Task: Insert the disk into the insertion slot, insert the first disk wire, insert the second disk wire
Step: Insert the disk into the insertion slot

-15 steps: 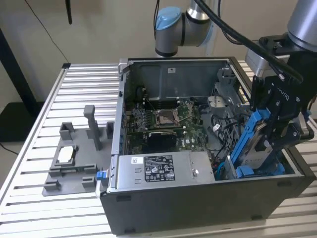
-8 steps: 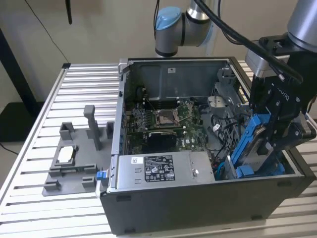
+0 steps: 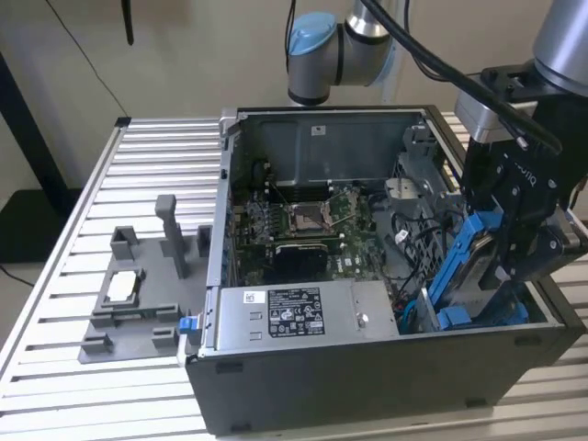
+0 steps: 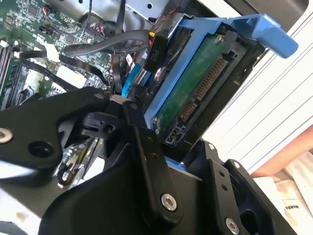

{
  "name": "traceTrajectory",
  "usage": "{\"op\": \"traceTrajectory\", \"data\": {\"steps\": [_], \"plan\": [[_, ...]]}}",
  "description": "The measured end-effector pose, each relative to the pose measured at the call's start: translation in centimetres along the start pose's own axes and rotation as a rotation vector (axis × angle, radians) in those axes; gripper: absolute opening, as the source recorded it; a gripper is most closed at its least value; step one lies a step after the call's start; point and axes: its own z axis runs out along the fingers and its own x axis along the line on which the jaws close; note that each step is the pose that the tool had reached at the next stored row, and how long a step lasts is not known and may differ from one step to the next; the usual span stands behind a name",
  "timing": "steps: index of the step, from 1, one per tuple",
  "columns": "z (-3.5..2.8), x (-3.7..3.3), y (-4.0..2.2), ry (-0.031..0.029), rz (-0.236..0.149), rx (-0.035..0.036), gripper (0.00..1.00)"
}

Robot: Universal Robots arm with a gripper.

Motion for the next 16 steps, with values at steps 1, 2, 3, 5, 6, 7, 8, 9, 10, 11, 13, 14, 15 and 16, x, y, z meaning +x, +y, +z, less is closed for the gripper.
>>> {"op": "traceTrajectory", "data": {"steps": [1,2,3,5,6,7,8,9,10,11,13,14,15,16], "plan": [[0.0,0.0,0.01,-0.0023,0.0,0.0,0.54],[0.01,-0.02,0.04,-0.0057,0.0,0.0003,0.54],[0.02,-0.07,0.08,-0.0114,0.001,0.0008,0.6],[0.04,-0.18,0.17,-0.0253,0.001,0.0022,0.6],[0.03,-0.23,0.22,-0.0329,0.002,0.0031,0.58],[0.03,-0.27,0.26,-0.0411,0.003,0.0038,0.52],[0.02,-0.28,0.27,-0.0482,0.003,0.0044,0.46],[0.02,-0.28,0.27,-0.0506,0.003,0.0044,0.4],[-0.04,-0.28,0.27,-0.0512,0.003,0.0045,0.4],[-0.26,-0.28,0.28,-0.0521,0.003,0.0045,0.33],[-0.81,-0.29,0.28,-0.0559,0.003,0.0046,0.33],[-0.86,-0.29,0.29,-0.0613,0.003,0.0051,0.33],[-0.86,-0.3,0.34,-0.0739,0.003,0.0111,0.33],[-0.88,-0.33,0.38,-0.0863,0.002,0.0194,0.33]]}}
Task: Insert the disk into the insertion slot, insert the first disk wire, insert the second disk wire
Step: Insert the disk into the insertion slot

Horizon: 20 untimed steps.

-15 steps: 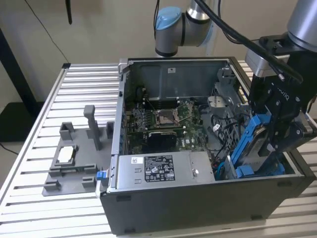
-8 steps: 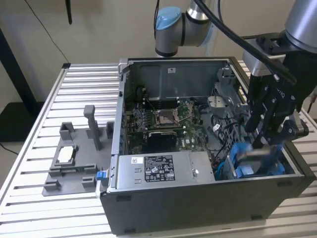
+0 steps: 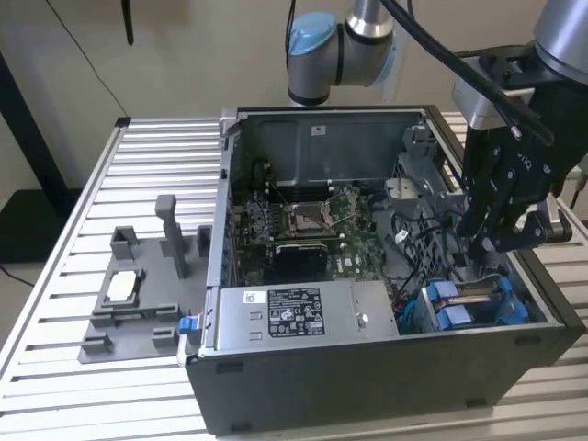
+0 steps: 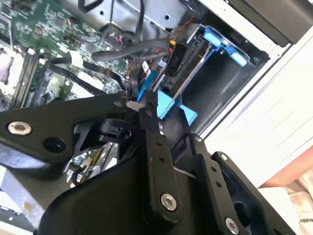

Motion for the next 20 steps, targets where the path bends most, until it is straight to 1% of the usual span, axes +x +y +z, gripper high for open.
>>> {"op": "traceTrajectory", "data": {"steps": [1,3,4,5,6,9,10,14,15,16,17,18,20], "plan": [[0.01,-0.04,0.02,-0.0117,-0.001,0.0087,0.33],[0.01,-0.12,0.06,-0.0303,-0.002,0.025,0.33],[0.0,-0.15,0.08,-0.0333,-0.003,0.0303,0.33],[-0.08,-0.17,0.09,-0.0336,-0.005,0.0332,0.33],[-0.18,-0.19,0.11,-0.0336,-0.006,0.0377,0.33],[-0.52,-0.26,0.16,-0.0333,-0.012,0.0593,0.33],[-0.57,-0.28,0.16,-0.0332,-0.015,0.0707,0.33],[-0.57,-0.28,0.17,-0.032,-0.03,0.1393,0.33],[-0.57,-0.28,0.17,-0.0318,-0.034,0.1519,0.33],[-0.57,-0.28,0.17,-0.0315,-0.038,0.1663,0.33],[-0.56,-0.28,0.17,-0.0312,-0.042,0.178,0.33],[-0.53,-0.28,0.17,-0.0314,-0.047,0.1824,0.33],[-0.47,-0.29,0.17,-0.032,-0.064,0.1805,0.33]]}}
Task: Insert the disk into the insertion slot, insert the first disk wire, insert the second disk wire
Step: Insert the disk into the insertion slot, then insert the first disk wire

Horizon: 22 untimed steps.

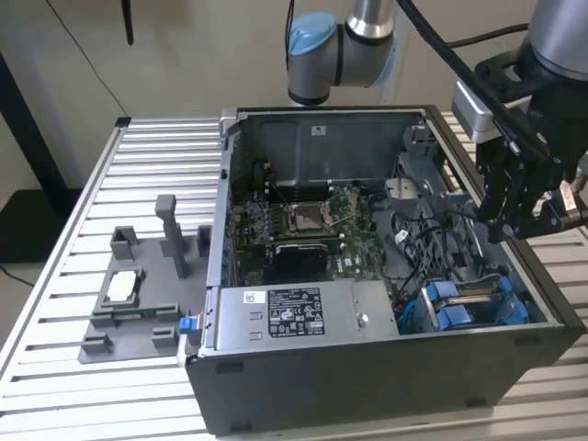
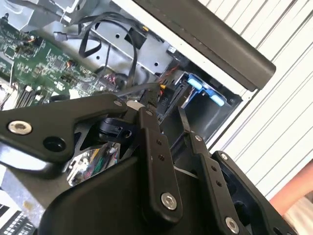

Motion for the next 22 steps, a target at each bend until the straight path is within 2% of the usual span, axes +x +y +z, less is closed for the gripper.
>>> {"op": "traceTrajectory", "data": {"steps": [1,3,6,8,14,22], "plan": [[0.01,0.0,0.0,-0.0022,-0.011,-0.0014,0.33],[0.02,0.0,0.0,-0.005,-0.027,0.0016,0.33],[0.03,0.0,-0.02,-0.008,-0.049,0.0165,0.33],[0.07,0.03,-0.09,-0.0101,-0.062,0.0208,0.33],[0.22,0.2,-0.57,-0.0167,-0.092,0.0171,0.33],[0.24,0.21,-0.61,-0.0248,-0.132,0.0066,0.31]]}}
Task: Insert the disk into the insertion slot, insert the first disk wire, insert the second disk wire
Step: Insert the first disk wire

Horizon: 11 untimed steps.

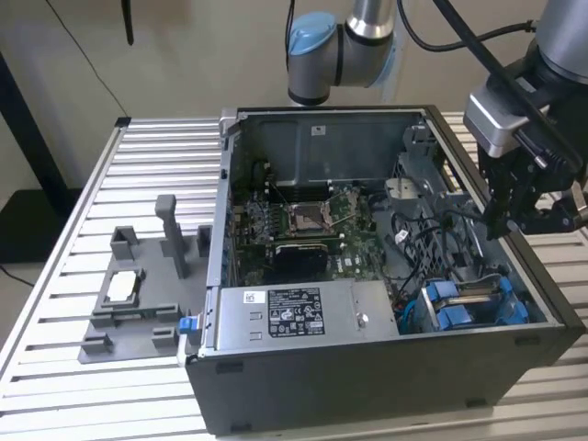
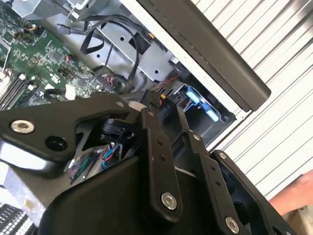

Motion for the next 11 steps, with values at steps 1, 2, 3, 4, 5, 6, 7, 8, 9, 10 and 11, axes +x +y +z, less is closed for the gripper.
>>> {"op": "traceTrajectory", "data": {"steps": [1,2,3,4,5,6,7,8,9,10,11], "plan": [[0.01,0.0,-0.02,-0.0006,-0.002,-0.0013,0.24],[0.01,0.01,-0.04,-0.0009,-0.002,-0.0028,0.24],[0.01,0.02,-0.07,-0.0012,-0.002,-0.0057,0.19],[0.02,0.03,-0.09,-0.0003,-0.001,-0.0087,0.19],[0.03,0.04,-0.1,0.0016,-0.001,-0.0116,0.19],[0.04,0.07,-0.16,0.0033,-0.001,-0.019,0.19],[0.04,0.11,-0.27,0.0049,0.0,-0.0301,0.19],[0.07,0.14,-0.38,0.0065,0.001,-0.0417,0.19],[0.1,0.17,-0.49,0.0085,0.002,-0.0535,0.19],[0.12,0.21,-0.61,0.0104,0.003,-0.0645,0.19],[0.15,0.24,-0.73,0.0126,0.004,-0.0744,0.19]]}}
